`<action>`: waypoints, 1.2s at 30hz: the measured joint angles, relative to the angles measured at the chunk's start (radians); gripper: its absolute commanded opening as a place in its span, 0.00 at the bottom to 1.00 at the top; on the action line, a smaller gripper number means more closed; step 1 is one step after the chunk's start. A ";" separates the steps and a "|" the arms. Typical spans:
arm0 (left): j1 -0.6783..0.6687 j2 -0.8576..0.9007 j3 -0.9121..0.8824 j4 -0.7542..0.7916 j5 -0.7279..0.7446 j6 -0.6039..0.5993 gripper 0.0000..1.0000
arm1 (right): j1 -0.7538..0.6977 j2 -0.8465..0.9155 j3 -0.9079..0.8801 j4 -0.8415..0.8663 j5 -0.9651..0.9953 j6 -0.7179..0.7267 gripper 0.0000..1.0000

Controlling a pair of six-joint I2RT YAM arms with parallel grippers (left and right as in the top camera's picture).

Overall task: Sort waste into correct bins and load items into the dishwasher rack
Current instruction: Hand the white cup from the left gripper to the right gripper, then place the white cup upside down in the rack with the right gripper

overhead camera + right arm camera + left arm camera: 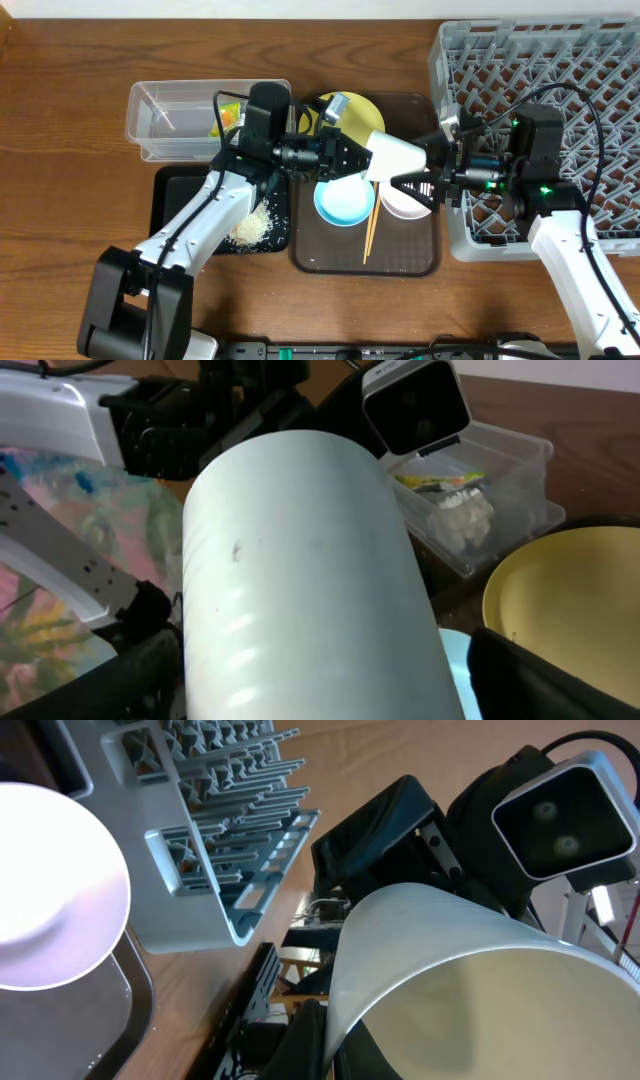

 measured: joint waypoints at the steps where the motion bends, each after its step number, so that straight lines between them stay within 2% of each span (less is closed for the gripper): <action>1: 0.000 0.000 0.000 0.000 0.000 -0.001 0.06 | 0.000 0.000 0.000 0.001 -0.002 0.000 0.85; 9: 0.000 0.000 0.000 0.000 0.003 -0.024 0.07 | 0.000 0.000 0.000 0.020 -0.015 -0.005 0.66; 11: 0.001 0.000 0.000 0.000 0.005 -0.024 0.17 | 0.000 0.000 0.000 0.020 -0.021 -0.005 0.64; 12: 0.002 0.000 0.000 0.002 0.004 -0.023 0.34 | 0.000 0.000 0.000 0.019 -0.022 -0.003 0.64; 13: 0.002 0.000 0.000 0.002 0.006 -0.021 0.41 | 0.000 0.000 0.000 0.019 -0.021 -0.003 0.63; 15: 0.002 0.000 0.000 0.001 0.007 -0.017 0.42 | 0.000 0.000 0.000 0.017 -0.012 -0.003 0.63; 18: 0.003 0.000 0.000 -0.006 0.000 0.034 0.53 | 0.000 0.000 0.000 0.002 0.028 -0.003 0.59; 21: 0.012 -0.001 0.001 -0.089 -0.061 0.124 0.63 | 0.000 0.000 0.000 -0.025 0.096 -0.005 0.56; 26: 0.051 -0.002 0.000 -0.304 -0.244 0.292 0.65 | 0.000 0.000 0.001 -0.080 0.296 0.002 0.56; 30: 0.099 -0.035 -0.001 -0.439 -0.351 0.407 0.65 | -0.014 -0.013 0.047 -0.295 0.484 0.012 0.48; 33: 0.145 -0.124 -0.001 -0.540 -0.427 0.485 0.65 | -0.039 -0.026 0.140 -0.464 0.612 0.012 0.40; 36: 0.172 -0.248 0.000 -0.639 -0.540 0.553 0.65 | -0.071 -0.039 0.270 -0.620 0.737 0.020 0.26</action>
